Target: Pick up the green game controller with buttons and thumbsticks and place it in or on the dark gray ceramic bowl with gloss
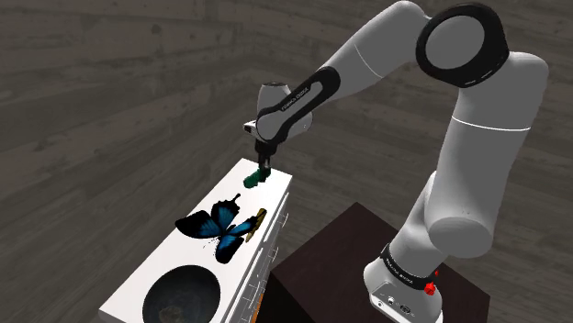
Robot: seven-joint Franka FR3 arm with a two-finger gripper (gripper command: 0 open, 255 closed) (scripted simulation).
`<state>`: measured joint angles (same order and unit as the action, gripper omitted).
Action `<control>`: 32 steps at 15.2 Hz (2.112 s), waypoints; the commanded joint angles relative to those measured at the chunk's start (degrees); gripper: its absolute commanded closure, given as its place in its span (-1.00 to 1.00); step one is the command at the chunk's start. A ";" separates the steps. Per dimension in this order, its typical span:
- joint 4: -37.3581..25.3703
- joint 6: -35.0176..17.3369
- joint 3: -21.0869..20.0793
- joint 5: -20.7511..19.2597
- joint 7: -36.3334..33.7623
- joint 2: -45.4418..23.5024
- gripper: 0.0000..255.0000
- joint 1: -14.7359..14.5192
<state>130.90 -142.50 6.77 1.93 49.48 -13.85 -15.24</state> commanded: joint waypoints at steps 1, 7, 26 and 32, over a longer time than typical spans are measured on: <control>1.56 -0.65 -0.91 -0.33 -3.13 0.93 1.00 -1.93; 4.66 -1.74 -3.93 -1.05 -12.27 2.98 1.00 -7.55; -1.55 -0.06 -13.79 -3.36 -41.38 -1.43 1.00 -25.20; -6.47 0.95 -15.20 -4.51 -47.80 -5.33 1.00 -29.51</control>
<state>124.81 -141.38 -8.40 -2.43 2.20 -18.63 -44.43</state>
